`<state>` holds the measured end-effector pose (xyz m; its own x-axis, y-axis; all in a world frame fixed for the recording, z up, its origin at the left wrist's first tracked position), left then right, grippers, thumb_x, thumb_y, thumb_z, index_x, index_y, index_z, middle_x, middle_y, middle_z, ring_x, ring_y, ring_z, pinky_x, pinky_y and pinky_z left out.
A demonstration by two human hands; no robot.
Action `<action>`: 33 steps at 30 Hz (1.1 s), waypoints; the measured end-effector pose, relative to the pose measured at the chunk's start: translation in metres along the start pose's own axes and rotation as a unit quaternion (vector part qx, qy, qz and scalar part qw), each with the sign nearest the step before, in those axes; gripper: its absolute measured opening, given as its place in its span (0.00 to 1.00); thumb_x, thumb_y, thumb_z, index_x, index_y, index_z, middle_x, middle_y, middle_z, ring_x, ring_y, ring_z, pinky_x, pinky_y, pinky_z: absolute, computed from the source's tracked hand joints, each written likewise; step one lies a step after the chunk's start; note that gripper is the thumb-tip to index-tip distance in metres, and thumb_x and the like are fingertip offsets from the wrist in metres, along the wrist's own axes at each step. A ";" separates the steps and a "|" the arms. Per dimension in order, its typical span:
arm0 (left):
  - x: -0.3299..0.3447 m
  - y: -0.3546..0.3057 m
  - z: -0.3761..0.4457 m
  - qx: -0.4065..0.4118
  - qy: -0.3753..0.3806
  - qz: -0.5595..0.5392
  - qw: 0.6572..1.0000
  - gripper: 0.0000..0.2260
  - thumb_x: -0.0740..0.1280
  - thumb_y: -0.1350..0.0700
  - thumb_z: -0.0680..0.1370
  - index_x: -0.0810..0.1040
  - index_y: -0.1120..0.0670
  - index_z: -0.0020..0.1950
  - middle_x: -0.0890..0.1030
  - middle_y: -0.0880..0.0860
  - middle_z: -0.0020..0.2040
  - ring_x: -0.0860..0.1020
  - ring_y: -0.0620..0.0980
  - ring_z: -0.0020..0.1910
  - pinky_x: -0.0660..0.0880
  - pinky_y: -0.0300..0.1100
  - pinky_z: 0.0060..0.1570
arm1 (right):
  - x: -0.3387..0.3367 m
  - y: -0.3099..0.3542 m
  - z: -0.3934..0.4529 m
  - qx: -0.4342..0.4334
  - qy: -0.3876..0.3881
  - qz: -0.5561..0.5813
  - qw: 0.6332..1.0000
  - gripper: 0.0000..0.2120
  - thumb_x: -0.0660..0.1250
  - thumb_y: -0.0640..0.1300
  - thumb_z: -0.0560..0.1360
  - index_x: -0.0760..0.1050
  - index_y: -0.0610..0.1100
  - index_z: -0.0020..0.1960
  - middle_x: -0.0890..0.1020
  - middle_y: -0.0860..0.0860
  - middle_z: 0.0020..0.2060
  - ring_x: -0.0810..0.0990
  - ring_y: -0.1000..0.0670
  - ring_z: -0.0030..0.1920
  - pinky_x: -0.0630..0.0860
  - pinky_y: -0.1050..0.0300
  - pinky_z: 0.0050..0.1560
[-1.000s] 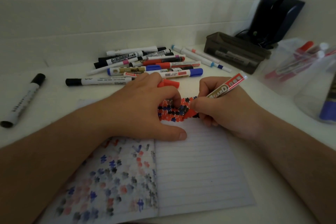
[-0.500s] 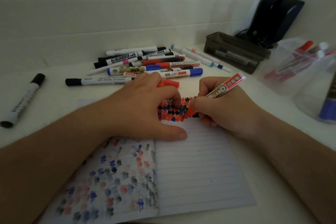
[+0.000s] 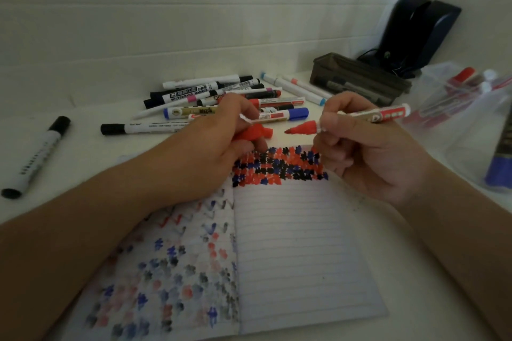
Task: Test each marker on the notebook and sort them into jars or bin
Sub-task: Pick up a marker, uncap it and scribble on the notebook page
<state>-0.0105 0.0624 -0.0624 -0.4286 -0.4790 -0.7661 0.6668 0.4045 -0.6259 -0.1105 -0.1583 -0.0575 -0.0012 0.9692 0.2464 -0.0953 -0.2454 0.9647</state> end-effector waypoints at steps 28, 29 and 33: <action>0.001 -0.007 -0.004 0.107 -0.094 -0.100 0.985 0.03 0.60 0.49 0.83 0.72 0.44 0.51 0.75 0.46 0.37 0.71 0.45 0.33 0.73 0.48 0.34 | 0.026 -0.002 -0.004 -0.063 -0.031 -0.126 0.990 0.07 0.75 0.49 0.69 0.86 0.50 0.47 0.87 0.43 0.44 0.86 0.45 0.43 0.81 0.49 0.46; 0.002 -0.006 -0.002 0.106 -0.091 -0.085 0.987 0.04 0.59 0.50 0.84 0.71 0.44 0.51 0.76 0.48 0.38 0.72 0.48 0.33 0.73 0.48 0.34 | 0.025 -0.003 -0.003 -0.057 -0.031 -0.127 0.990 0.05 0.76 0.48 0.71 0.85 0.49 0.46 0.87 0.42 0.43 0.85 0.45 0.42 0.79 0.48 0.47; 0.009 -0.006 0.013 0.098 -0.072 0.013 0.993 0.03 0.60 0.46 0.82 0.71 0.42 0.52 0.76 0.45 0.39 0.74 0.45 0.39 0.74 0.46 0.37 | 0.015 -0.002 0.002 -0.050 -0.064 -0.197 0.977 0.05 0.70 0.38 0.80 0.83 0.45 0.46 0.82 0.44 0.31 0.79 0.47 0.30 0.76 0.54 0.34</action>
<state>-0.0105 0.0458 -0.0636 -0.3280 -0.5827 -0.7436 0.7879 0.2656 -0.5557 -0.1082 -0.1431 -0.0556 0.1797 0.9755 -0.1265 -0.1604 0.1560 0.9747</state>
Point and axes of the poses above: each hand's wrist, its own z-axis towards the middle knuckle, its own x-axis out of the palm, y = z × x, the point moved 1 cm from there along z, towards the middle knuckle
